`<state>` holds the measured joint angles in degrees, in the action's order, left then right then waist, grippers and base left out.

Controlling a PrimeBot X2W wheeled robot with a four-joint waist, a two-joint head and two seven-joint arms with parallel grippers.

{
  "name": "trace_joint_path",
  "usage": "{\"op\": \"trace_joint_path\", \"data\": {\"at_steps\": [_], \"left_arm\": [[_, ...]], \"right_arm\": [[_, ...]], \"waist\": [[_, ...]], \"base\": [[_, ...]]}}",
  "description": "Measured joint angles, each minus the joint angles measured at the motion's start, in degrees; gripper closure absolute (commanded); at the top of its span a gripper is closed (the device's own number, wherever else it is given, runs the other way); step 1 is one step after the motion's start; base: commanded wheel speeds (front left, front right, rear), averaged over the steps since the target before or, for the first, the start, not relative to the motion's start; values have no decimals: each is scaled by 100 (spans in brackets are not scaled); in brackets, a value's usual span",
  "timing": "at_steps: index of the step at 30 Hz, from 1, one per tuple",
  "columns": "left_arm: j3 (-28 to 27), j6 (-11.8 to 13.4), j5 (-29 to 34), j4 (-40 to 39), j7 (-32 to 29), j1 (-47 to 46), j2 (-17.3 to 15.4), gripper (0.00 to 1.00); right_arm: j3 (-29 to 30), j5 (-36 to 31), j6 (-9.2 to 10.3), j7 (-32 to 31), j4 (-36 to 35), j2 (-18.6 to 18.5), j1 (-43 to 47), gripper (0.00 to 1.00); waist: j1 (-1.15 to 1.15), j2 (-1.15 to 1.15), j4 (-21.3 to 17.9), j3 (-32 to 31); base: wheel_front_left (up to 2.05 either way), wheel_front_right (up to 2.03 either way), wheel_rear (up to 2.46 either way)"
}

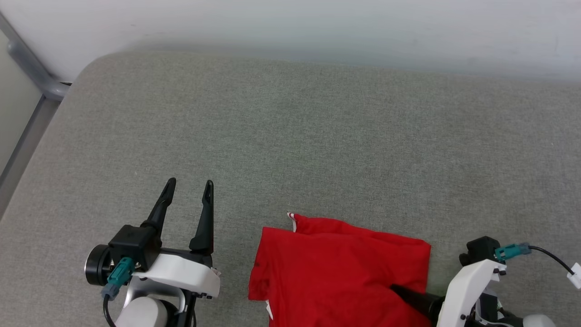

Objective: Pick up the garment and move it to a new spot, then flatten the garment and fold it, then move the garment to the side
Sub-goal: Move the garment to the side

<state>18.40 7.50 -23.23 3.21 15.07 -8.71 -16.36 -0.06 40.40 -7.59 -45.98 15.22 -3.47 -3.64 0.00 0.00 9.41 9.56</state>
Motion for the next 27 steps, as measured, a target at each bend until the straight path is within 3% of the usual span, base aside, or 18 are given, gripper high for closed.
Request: {"op": "trace_joint_path", "data": {"at_steps": [1,2,7,13,19,27], "left_arm": [[-15,-5,21,9,0,0,22,0],[-30,-29,40,27,-1,0,38,0],[-104,-76,109,75,0,31,65,0],[-189,-96,213,34,0,168,52,0],[-208,-98,250,-74,0,272,30,0],[-180,-141,292,-274,0,246,-18,0]], "right_arm": [[-18,10,0,1,40,-1,-16,96],[-49,57,1,5,83,-3,-40,100],[-335,-87,3,320,53,-40,-99,100],[-554,-912,3,738,-93,-389,-175,100],[-314,-1626,4,771,-205,-747,-155,100],[82,-2038,5,716,-257,-1047,-348,100]], "waist": [[0,0,8,2],[0,0,10,-8],[0,0,-45,-134],[0,0,-304,-327],[0,0,-771,-434],[0,0,-1550,-345]], "base": [[0,0,0],[0,0,0],[0,0,0],[0,0,0],[0,0,0],[0,0,0]]}}
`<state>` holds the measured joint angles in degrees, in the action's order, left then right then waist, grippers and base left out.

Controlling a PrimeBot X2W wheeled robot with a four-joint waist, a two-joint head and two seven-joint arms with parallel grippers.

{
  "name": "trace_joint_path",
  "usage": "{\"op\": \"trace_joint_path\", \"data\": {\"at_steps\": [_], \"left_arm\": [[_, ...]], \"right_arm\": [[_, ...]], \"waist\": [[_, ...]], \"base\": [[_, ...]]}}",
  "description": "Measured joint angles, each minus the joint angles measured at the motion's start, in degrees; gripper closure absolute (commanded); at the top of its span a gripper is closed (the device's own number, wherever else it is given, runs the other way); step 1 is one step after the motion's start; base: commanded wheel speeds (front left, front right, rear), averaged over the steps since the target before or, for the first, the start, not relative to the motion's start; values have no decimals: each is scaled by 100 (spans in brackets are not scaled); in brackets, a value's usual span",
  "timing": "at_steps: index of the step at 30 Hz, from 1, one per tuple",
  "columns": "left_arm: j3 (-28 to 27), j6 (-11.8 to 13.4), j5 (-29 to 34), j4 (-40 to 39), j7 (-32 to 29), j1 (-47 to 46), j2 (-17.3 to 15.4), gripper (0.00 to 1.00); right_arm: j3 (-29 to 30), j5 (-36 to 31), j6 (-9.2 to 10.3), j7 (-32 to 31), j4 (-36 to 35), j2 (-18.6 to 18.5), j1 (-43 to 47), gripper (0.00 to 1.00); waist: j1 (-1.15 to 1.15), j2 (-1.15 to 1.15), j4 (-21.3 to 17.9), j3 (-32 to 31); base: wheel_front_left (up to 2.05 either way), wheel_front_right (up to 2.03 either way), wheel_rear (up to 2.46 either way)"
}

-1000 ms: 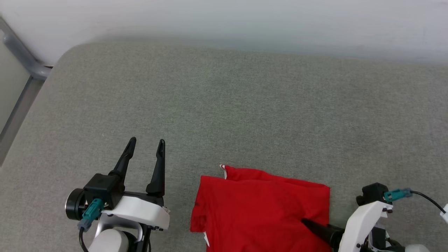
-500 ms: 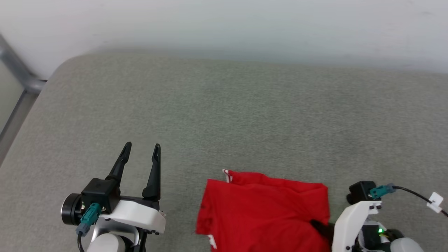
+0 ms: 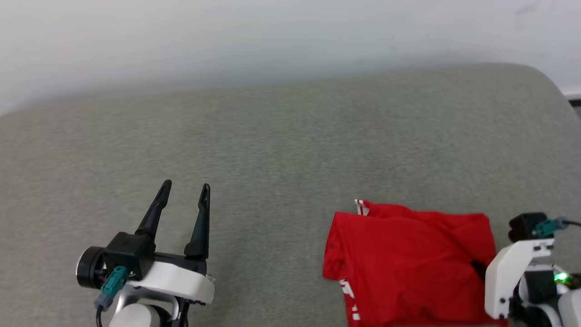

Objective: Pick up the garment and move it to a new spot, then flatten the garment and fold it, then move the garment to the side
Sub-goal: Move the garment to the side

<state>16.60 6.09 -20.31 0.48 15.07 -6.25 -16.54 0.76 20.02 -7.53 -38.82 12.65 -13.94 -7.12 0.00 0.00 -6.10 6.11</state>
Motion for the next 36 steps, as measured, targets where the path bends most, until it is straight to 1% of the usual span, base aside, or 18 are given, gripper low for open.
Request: {"op": "trace_joint_path", "data": {"at_steps": [4,8,12,16,21,27,30,33,34,35,36], "left_arm": [[22,-48,51,-134,-3,-137,-94,0],[43,-100,99,-301,-42,-315,-162,0],[112,-197,175,-490,-174,-536,-302,0],[142,-280,260,-687,-283,-808,-442,0],[176,-375,352,-923,-365,-1180,-532,0],[283,-490,399,-1123,-372,-1554,-528,0],[298,-510,407,-1159,-342,-1661,-520,0],[308,-511,410,-1146,-303,-1718,-503,0],[311,-512,410,-1138,-287,-1738,-494,0],[320,-519,410,-1125,-276,-1755,-490,0],[325,-520,409,-1104,-269,-1758,-485,0]], "right_arm": [[113,-166,0,64,73,-62,-325,100],[324,-348,0,211,223,-140,-634,100],[743,-578,0,476,388,-249,-1044,100],[1173,-855,0,753,527,-371,-1546,100],[1717,-1198,0,1059,778,-573,-2163,100],[2549,-1574,0,1332,1155,-939,-2638,100],[2747,-1716,1,1432,1316,-1012,-2826,100],[2807,-1874,1,1682,1459,-960,-2937,100],[2840,-1948,1,1796,1507,-931,-2951,82],[2889,-2000,1,1886,1571,-895,-2965,57],[2947,-2070,1,1987,1636,-840,-2982,0]], "waist": [[0,0,-372,198],[0,0,-660,532],[-1,0,-874,928],[-1,0,-993,1359],[-1,0,-996,1896],[-1,0,-796,2431],[-1,0,-662,2636],[-1,0,-545,2793],[-1,0,-511,2833],[-1,0,-481,2864],[-1,0,-454,2884]], "base": [[0,0,0],[0,0,0],[0,0,0],[0,0,0],[0,0,0],[0,0,0],[0,0,0],[0,0,0],[0,0,0],[0,0,0],[0,0,0]]}}
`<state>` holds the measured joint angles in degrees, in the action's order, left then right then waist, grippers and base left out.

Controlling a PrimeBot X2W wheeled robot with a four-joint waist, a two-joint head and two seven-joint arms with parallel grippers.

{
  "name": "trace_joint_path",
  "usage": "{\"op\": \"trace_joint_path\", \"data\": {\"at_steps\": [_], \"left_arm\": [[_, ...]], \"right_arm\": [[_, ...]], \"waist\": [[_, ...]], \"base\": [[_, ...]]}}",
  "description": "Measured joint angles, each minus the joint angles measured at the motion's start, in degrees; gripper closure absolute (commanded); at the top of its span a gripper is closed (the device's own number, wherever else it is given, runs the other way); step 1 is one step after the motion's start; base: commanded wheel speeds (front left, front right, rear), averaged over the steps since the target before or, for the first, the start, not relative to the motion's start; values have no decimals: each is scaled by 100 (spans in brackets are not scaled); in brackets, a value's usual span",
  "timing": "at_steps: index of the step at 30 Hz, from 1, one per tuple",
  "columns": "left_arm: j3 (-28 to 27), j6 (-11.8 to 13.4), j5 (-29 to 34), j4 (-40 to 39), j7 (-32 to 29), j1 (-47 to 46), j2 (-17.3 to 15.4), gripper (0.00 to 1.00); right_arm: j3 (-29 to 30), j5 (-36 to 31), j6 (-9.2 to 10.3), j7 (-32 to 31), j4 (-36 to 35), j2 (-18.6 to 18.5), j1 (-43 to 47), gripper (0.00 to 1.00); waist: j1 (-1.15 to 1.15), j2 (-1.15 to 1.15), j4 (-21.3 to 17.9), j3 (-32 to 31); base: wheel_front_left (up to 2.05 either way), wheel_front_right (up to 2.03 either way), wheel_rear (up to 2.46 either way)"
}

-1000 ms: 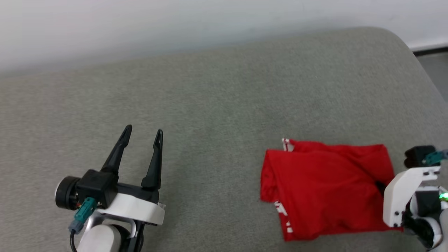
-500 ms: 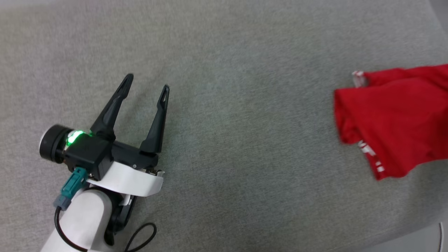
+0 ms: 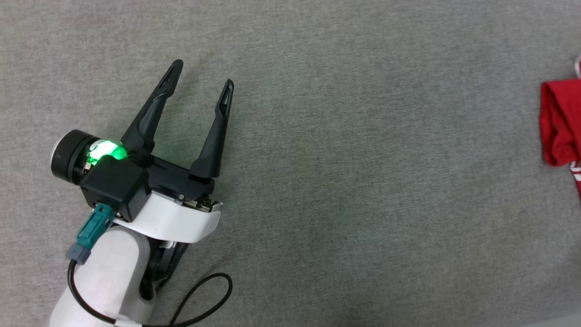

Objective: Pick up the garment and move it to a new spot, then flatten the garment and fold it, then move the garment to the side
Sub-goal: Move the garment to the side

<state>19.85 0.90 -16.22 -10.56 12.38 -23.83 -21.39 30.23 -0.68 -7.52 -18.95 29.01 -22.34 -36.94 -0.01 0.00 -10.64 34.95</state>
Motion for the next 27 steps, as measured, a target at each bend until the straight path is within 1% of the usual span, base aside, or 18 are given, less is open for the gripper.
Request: {"op": "trace_joint_path", "data": {"at_steps": [4,8,12,17,19,24,27], "left_arm": [[5,-22,-16,134,53,-1,10,0],[4,-14,-36,288,103,20,38,0],[-12,65,-88,432,162,209,100,0],[-60,187,-186,580,200,520,235,0],[-97,244,-230,653,222,644,285,0],[-181,374,-336,850,245,1017,441,0],[-218,441,-379,955,252,1237,541,0]], "right_arm": [[290,-280,0,480,160,185,-67,0],[511,-579,0,1112,126,335,-54,0],[510,-577,0,1663,8,636,124,0],[256,-435,0,2196,-314,973,617,0],[70,-316,0,2360,-476,1103,886,0],[-436,-83,0,2587,-951,1400,1527,0],[-716,93,0,2625,-1246,1503,1907,0]], "waist": [[0,0,47,-41],[0,0,49,-233],[0,0,34,-539],[2,0,11,-1009],[2,0,13,-1205],[2,0,73,-1689],[3,0,154,-1960]], "base": [[0,0,0],[0,0,0],[0,0,0],[0,0,0],[0,0,0],[0,0,0],[0,0,0]]}}
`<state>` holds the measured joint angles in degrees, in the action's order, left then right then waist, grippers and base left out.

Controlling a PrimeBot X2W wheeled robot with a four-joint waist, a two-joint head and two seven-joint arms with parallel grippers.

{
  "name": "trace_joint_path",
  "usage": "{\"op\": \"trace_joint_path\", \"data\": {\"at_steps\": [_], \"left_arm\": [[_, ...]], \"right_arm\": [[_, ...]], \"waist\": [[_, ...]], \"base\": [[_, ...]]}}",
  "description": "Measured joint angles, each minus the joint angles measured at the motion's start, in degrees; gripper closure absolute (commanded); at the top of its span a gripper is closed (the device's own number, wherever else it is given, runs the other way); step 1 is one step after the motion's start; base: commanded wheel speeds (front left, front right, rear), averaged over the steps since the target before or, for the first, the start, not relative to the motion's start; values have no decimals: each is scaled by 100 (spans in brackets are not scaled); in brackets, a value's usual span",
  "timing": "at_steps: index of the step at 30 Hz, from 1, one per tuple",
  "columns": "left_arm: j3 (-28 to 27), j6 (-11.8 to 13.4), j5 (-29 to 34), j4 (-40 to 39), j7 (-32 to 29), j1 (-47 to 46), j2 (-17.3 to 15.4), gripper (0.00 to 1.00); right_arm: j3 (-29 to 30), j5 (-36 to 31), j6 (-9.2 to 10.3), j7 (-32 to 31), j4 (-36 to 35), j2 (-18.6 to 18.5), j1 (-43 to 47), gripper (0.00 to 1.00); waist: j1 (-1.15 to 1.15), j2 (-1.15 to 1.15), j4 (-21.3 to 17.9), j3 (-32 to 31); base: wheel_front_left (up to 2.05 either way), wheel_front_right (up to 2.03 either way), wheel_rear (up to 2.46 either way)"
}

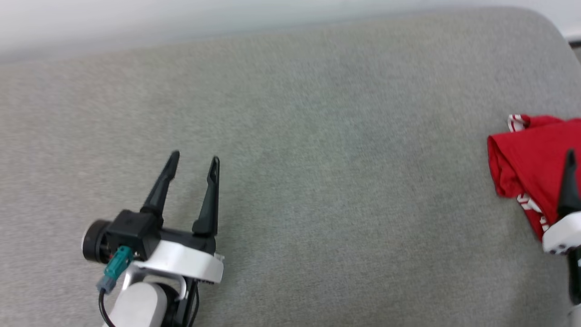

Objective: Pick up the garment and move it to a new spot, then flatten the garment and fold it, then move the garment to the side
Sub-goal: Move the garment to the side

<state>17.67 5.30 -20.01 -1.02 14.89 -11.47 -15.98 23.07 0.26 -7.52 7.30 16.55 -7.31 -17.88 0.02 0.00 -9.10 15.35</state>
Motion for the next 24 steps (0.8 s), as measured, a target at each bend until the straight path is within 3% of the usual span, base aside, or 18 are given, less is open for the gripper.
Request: {"op": "trace_joint_path", "data": {"at_steps": [14,24], "left_arm": [[-314,78,67,407,18,658,200,0],[-426,25,141,612,18,1116,216,0]], "right_arm": [[-1221,508,0,-336,-1349,393,1442,0],[-1655,666,0,-689,-2152,434,2334,0]], "waist": [[0,0,764,-958],[0,0,941,-1581]], "base": [[0,0,0],[0,0,0]]}}
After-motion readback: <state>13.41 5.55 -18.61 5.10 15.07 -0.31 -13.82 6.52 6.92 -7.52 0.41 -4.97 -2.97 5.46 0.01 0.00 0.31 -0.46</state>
